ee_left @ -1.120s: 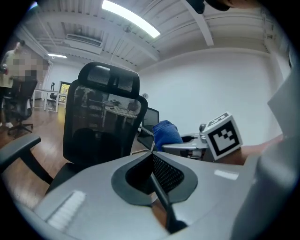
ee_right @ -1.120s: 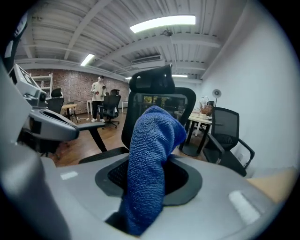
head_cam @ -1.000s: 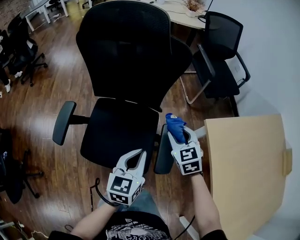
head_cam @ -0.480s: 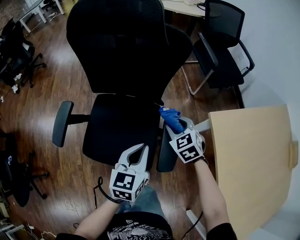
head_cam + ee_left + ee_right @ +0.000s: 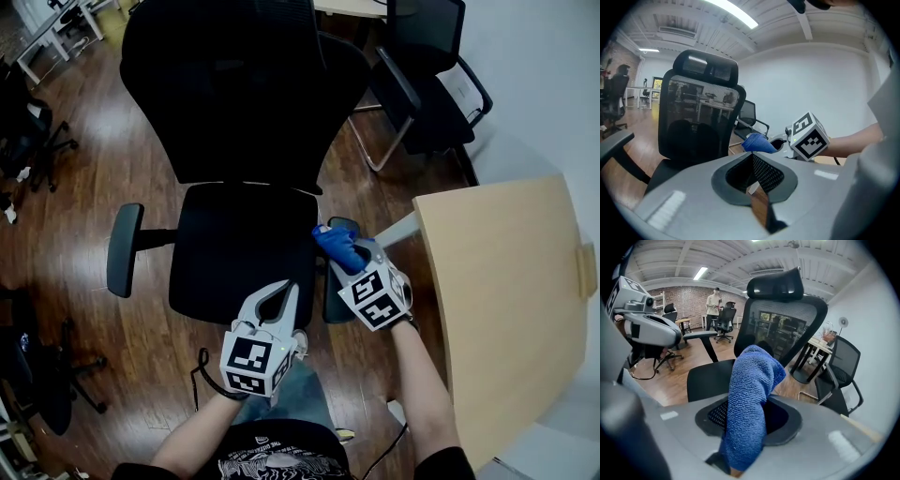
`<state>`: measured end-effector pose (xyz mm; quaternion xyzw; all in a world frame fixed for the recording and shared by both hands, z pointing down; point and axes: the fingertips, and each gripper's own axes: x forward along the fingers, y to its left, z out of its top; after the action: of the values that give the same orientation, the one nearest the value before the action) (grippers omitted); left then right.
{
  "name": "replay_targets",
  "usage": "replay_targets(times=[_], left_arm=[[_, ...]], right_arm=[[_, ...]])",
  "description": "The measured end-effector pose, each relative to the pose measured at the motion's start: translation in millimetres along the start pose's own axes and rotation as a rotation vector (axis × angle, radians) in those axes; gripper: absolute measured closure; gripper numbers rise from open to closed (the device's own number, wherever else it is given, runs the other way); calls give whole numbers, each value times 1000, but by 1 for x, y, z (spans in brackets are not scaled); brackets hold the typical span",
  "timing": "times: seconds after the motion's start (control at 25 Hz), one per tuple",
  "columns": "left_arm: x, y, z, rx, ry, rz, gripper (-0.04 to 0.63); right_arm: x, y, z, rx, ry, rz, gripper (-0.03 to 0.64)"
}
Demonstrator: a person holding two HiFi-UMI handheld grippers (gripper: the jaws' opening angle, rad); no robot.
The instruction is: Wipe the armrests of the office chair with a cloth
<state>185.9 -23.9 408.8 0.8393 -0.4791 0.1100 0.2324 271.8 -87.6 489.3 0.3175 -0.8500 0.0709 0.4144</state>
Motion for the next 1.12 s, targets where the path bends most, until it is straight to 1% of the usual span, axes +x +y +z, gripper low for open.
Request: replay_targets(times=[0.28,0.56,0.76,0.84,0.92,1.04,1.12], left_arm=[[-18,-3,-7,10,4,-48,591],[-30,-11,-16,5,11,-100,591],[-32,-24,-22,16,27,-138,591],[-28,-28,-22,21,32,-140,591],[-22,-30,-20,17,36,-133,591],[-9,-34,-11,16,38,-114,591],[-1,-36,-5,23,32,-97,591]], right_arm=[[-22,42,-15,75,-2,-16,470],[-43,84,-27,148,-25,-77,471],[-56,101,-29,190,-51,-82,471],[-61,96,-26,207,-73,-89,471],[-70,79,-20,235,-121,-121,470],[-77,24,-7,293,-220,-197,469],[-70,-15,-4,322,-254,-221,469]])
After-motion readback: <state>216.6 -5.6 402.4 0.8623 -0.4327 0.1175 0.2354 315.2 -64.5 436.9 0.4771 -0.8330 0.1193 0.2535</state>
